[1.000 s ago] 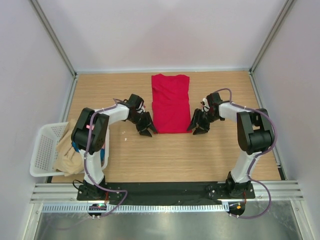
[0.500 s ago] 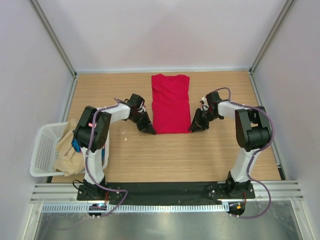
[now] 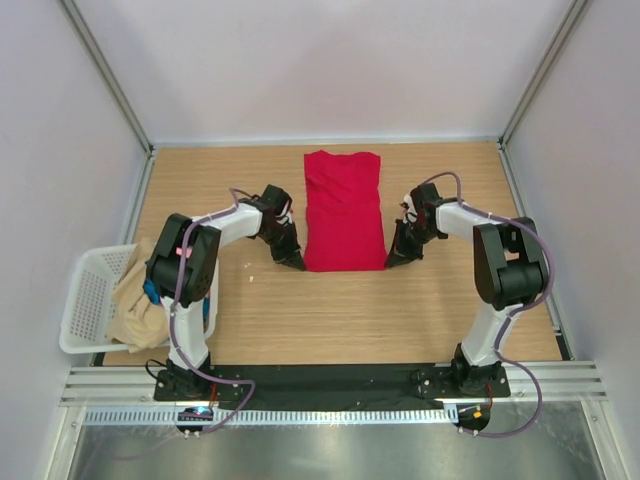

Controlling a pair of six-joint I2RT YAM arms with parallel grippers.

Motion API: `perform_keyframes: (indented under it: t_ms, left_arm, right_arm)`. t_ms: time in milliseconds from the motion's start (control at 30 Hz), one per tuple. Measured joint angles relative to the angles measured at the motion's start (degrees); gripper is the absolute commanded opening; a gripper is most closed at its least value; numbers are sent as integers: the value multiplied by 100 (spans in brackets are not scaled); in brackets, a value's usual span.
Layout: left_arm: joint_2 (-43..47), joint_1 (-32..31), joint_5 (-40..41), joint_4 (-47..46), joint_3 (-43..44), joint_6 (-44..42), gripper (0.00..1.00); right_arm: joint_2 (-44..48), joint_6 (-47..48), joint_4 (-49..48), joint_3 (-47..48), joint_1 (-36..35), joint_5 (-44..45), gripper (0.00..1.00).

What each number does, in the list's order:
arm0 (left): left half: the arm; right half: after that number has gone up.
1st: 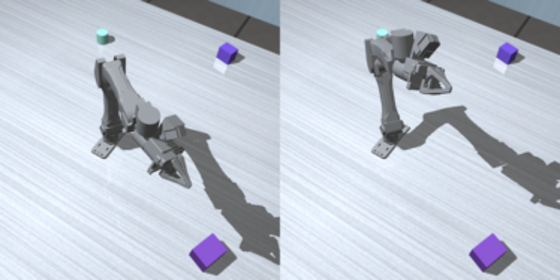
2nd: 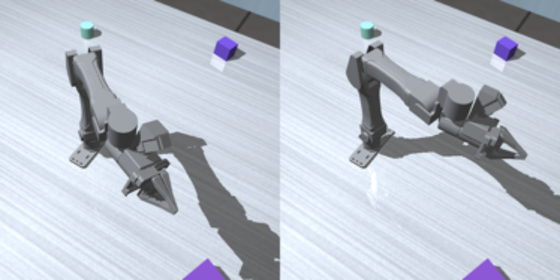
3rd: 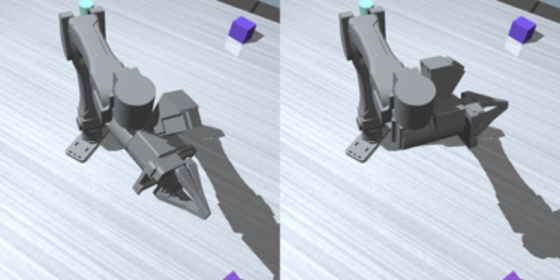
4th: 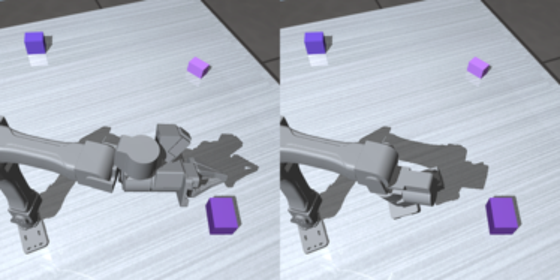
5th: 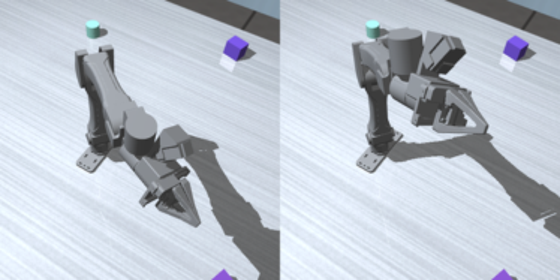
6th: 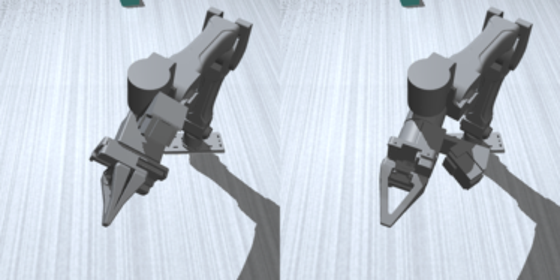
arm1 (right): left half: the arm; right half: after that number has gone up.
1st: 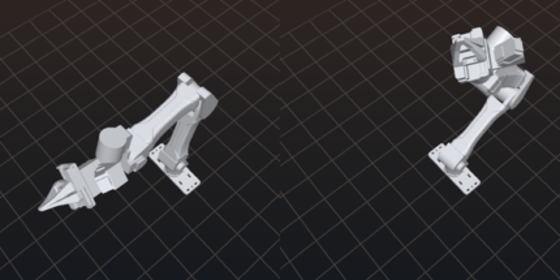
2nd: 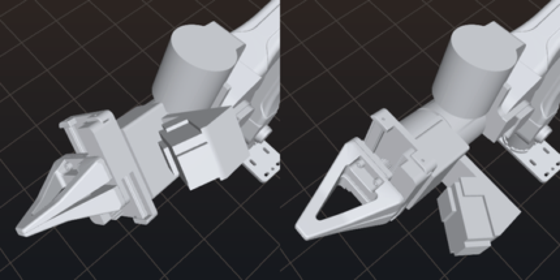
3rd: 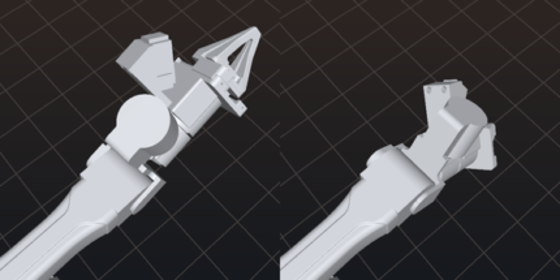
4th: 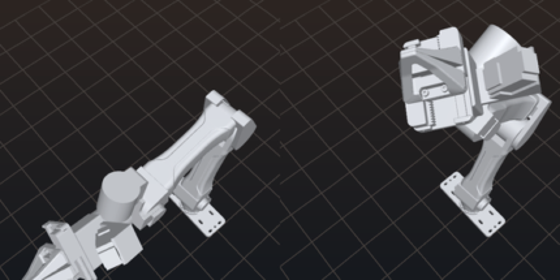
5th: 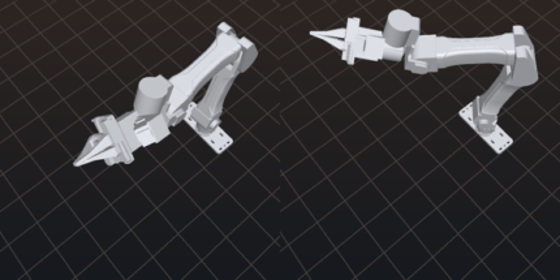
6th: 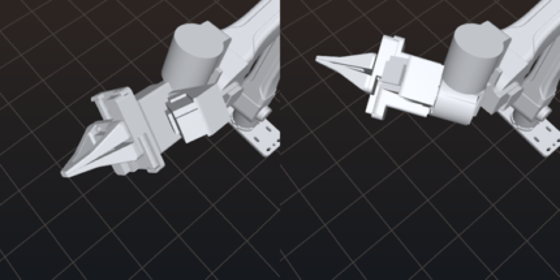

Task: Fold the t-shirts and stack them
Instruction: Fold the tshirt

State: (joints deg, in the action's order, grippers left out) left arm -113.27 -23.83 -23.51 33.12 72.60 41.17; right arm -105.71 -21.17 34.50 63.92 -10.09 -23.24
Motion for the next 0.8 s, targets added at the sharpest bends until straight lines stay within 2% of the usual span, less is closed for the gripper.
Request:
perform_keyframes:
  t_ms: [233,533,667,800]
  left_arm:
    - [448,-426,188,129,-542,-111,0]
    - [1832,-1259,343,74,-2031,354,0]
    - [2594,-1633,505,83,-2564,688,0]
    - [2929,-1952,737,140,-2841,994,0]
  right_arm:
    - [702,-107,-4,-833,-240,70,1]
    - [2496,-632,146,-2358,-542,131,1]
    - [3305,-994,356,-2623,-1110,369,1]
    - [3720,-1370,358,-2780,-1506,511,1]
